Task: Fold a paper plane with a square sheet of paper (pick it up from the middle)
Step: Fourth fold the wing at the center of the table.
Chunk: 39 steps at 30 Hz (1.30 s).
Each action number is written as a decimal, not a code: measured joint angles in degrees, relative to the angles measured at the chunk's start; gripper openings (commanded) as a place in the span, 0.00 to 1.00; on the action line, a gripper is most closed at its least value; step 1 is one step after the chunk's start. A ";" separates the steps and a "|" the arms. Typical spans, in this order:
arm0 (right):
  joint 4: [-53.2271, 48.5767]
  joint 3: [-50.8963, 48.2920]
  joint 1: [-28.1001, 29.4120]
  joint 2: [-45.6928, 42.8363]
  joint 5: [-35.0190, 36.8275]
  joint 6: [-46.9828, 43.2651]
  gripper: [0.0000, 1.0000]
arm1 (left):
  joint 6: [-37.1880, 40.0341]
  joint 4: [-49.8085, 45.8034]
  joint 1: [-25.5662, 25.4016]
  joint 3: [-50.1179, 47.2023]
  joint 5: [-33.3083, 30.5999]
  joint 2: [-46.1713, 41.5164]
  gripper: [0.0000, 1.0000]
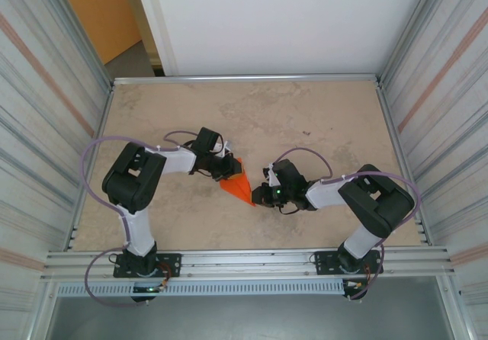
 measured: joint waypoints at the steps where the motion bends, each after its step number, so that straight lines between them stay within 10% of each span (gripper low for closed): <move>1: 0.00 0.00 0.00 0.00 0.00 0.00 0.13 | 0.15 -0.02 0.00 0.00 0.00 0.02 0.15; 16: 0.04 0.00 -0.02 0.07 -0.04 0.02 0.15 | 0.83 -0.31 0.00 0.50 0.02 1.29 0.14; 28: -6.78 -0.48 -0.02 -7.48 3.85 0.81 0.35 | 1.25 -0.94 0.00 1.16 0.04 1.81 0.14; 39: -16.09 7.93 0.72 -10.40 6.91 -4.42 0.20 | 1.25 -1.09 0.00 1.25 0.04 1.86 0.14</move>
